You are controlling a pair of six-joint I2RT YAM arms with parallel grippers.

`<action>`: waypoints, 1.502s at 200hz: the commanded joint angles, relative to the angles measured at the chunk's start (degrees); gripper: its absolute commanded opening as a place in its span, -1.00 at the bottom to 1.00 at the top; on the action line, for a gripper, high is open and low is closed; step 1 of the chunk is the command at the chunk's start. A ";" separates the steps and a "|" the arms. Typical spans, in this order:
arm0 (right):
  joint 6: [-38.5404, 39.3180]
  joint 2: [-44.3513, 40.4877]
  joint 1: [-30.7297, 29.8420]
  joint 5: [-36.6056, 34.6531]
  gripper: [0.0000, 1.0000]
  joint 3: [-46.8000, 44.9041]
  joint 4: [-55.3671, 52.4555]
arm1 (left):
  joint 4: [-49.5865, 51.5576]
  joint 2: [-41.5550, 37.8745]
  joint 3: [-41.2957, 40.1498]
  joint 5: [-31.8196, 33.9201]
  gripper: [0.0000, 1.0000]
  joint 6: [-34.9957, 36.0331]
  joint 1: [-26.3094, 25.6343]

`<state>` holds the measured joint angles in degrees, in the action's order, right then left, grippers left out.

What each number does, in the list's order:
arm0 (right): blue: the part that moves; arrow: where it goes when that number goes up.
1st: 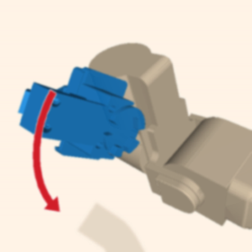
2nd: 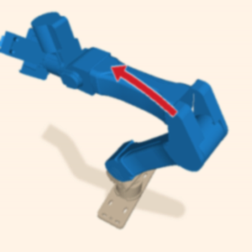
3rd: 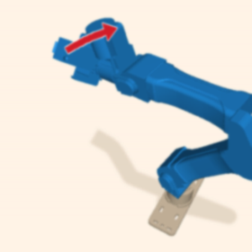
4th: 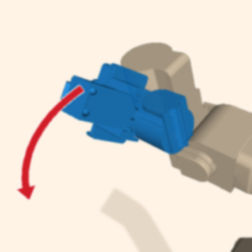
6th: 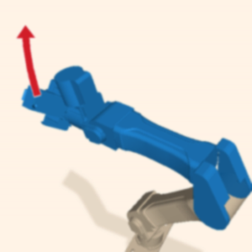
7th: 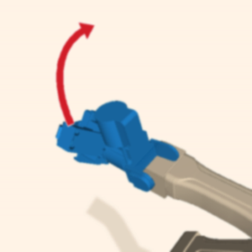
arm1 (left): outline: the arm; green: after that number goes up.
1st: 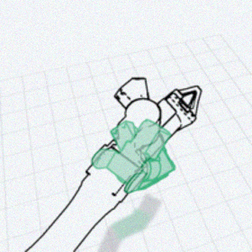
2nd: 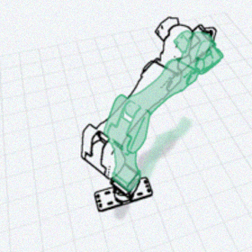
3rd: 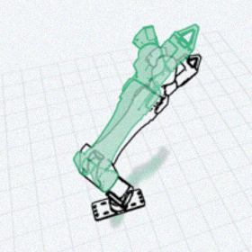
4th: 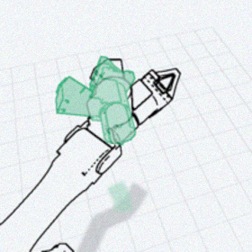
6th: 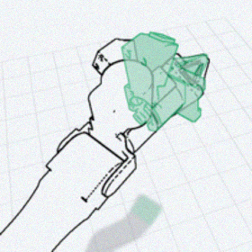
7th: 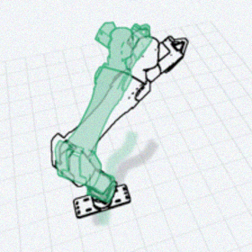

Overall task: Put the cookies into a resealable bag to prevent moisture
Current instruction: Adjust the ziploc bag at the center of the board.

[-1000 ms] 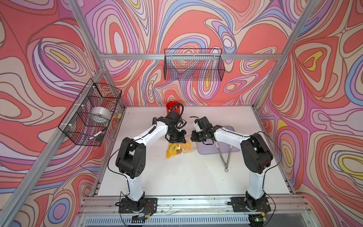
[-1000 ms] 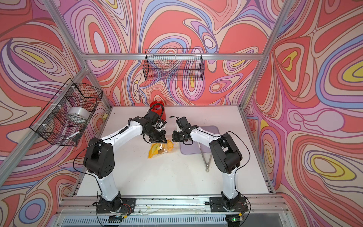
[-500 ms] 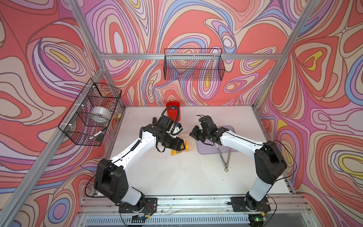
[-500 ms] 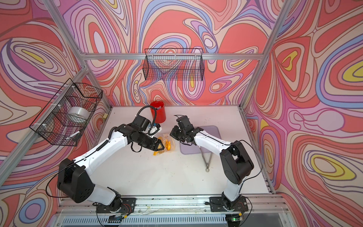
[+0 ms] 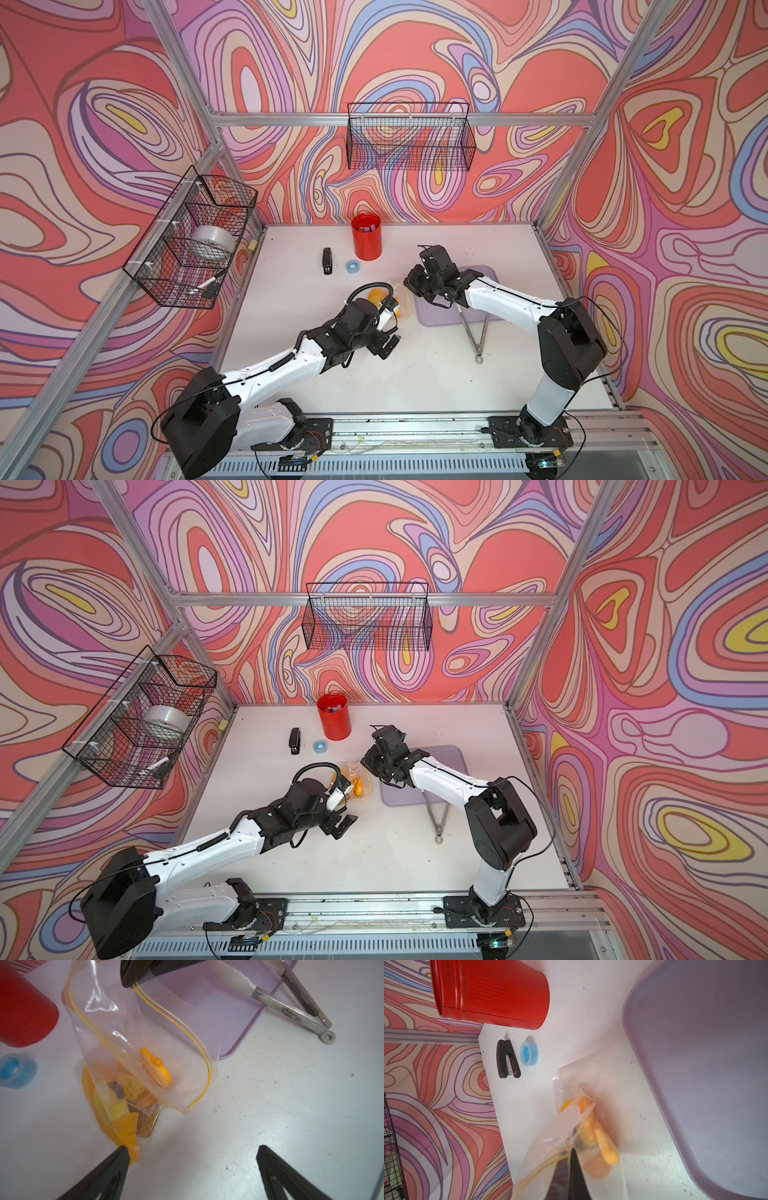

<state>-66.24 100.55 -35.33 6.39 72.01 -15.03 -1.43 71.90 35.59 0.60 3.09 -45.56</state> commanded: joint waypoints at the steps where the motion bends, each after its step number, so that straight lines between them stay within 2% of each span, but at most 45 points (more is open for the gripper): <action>1: -0.65 0.35 -0.36 -1.08 -1.00 1.20 0.24 | -17.57 4.90 -0.85 13.31 1.00 3.27 -3.29; 13: -0.62 0.35 -0.35 -1.14 -1.00 1.01 0.45 | -21.85 8.11 -0.80 15.85 0.95 3.15 -3.79; 23: -0.48 0.30 -0.38 -1.00 -1.00 0.86 0.61 | -24.82 10.35 -0.45 17.05 0.72 2.76 -3.79; 41: -0.04 -0.01 -0.35 -0.86 -1.00 0.63 0.18 | -27.50 13.38 0.69 17.64 -0.05 2.61 -3.79; 60: 2.11 -0.90 -0.18 -1.26 -1.00 0.45 -0.17 | -26.89 14.54 1.41 19.04 -1.00 2.40 -3.83; 77: 7.62 -1.48 0.25 -0.62 -1.00 1.83 -2.01 | -27.20 12.98 0.33 20.84 -1.00 3.02 -3.81; 95: 17.34 -1.46 1.31 1.37 -1.00 5.34 -7.45 | -27.79 9.02 -1.50 21.82 -1.00 5.23 -3.45; 112: 28.35 -2.78 2.39 2.23 -1.00 7.94 -12.35 | -22.93 3.95 -1.62 16.66 -1.00 5.86 -0.84; 121: 34.36 -4.21 2.84 2.64 -0.82 8.59 -14.48 | -18.73 1.19 -1.12 12.38 -1.00 5.04 1.62; 127: 37.67 -5.22 3.15 2.23 -0.59 8.99 -15.91 | -16.86 -0.75 -0.99 9.48 -1.00 4.83 3.29; 132: 40.56 -6.15 3.47 2.10 -0.33 9.28 -17.08 | -15.56 -2.11 -1.05 7.49 -1.00 4.97 4.46; 142: 45.37 -8.00 4.58 2.31 -0.02 9.57 -18.80 | -12.86 -4.57 -0.85 3.63 -1.00 6.09 6.72; 150: 48.60 -9.48 5.76 2.82 0.16 9.60 -19.56 | -9.97 -6.01 -0.17 0.15 -1.00 8.06 8.21; 162: 54.57 -11.71 7.56 4.52 0.29 9.39 -20.56 | -3.88 -7.19 2.05 -4.50 -1.00 10.65 10.20; 177: 63.26 -13.92 8.89 3.66 0.34 7.97 -20.99 | 4.24 -7.21 5.71 -11.98 -1.00 14.39 12.60; 194: 74.60 -16.13 9.10 3.61 0.35 3.06 -18.78 | 10.49 -6.80 8.71 -16.75 -1.00 19.22 14.12; 209: 85.90 -18.02 9.14 8.20 0.35 -2.87 -14.85 | 14.15 -6.18 10.87 -19.83 -1.00 22.22 15.67; 243: 103.31 -21.29 9.09 14.27 0.38 -14.51 0.84 | 22.33 -4.30 15.99 -26.49 -1.00 26.84 20.32; 269: 109.32 -17.29 8.60 14.88 0.40 -13.45 5.83 | 27.38 -2.61 19.68 -29.95 -1.00 29.75 22.28; 286: 114.52 -13.73 6.67 15.49 0.39 -12.07 7.54 | 30.47 -1.15 21.78 -30.50 -1.00 31.47 22.48; 300: 115.79 -10.63 5.48 16.73 0.38 -10.69 10.07 | 32.23 -0.23 23.06 -30.68 -1.00 32.36 22.52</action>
<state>40.36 85.56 -27.57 19.77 58.72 -12.49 24.62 70.35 55.51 -25.96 30.94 -23.31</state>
